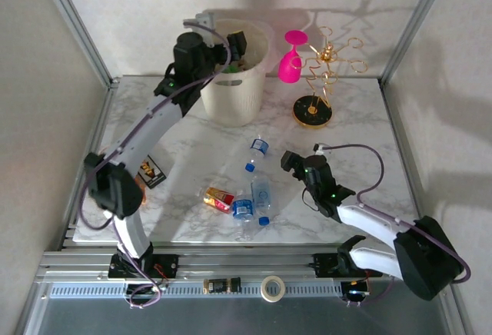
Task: Put the plastic bottles in the bin
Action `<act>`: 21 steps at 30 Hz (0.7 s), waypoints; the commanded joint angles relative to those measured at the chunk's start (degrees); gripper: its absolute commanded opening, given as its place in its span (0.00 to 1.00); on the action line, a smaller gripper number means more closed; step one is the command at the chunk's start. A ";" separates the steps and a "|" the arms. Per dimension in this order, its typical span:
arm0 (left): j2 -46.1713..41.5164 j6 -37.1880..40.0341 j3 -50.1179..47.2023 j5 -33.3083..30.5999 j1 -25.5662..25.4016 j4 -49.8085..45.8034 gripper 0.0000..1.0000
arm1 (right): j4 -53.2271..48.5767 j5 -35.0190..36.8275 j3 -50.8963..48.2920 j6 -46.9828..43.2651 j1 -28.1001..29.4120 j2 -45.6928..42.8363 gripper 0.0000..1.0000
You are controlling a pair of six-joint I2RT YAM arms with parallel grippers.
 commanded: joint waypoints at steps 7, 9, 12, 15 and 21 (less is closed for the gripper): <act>-24.10 -7.41 -33.95 -0.86 -1.00 23.11 1.00 | 4.73 -8.35 11.13 -1.54 0.22 14.19 0.99; -28.05 -9.05 -39.82 -1.63 -1.09 24.07 1.00 | 5.04 -10.56 13.94 -1.80 0.25 17.67 0.99; -32.96 -12.02 -47.74 -2.21 -1.20 24.40 1.00 | 5.05 -13.65 18.64 -1.95 0.27 23.20 0.99; -36.71 -15.66 -55.63 -3.30 -1.35 24.93 0.99 | 4.38 -15.27 23.29 -1.52 0.35 28.67 0.99; -40.65 -21.66 -67.34 -6.34 -1.44 24.00 1.00 | 1.68 -14.35 30.15 -0.44 1.21 36.88 0.99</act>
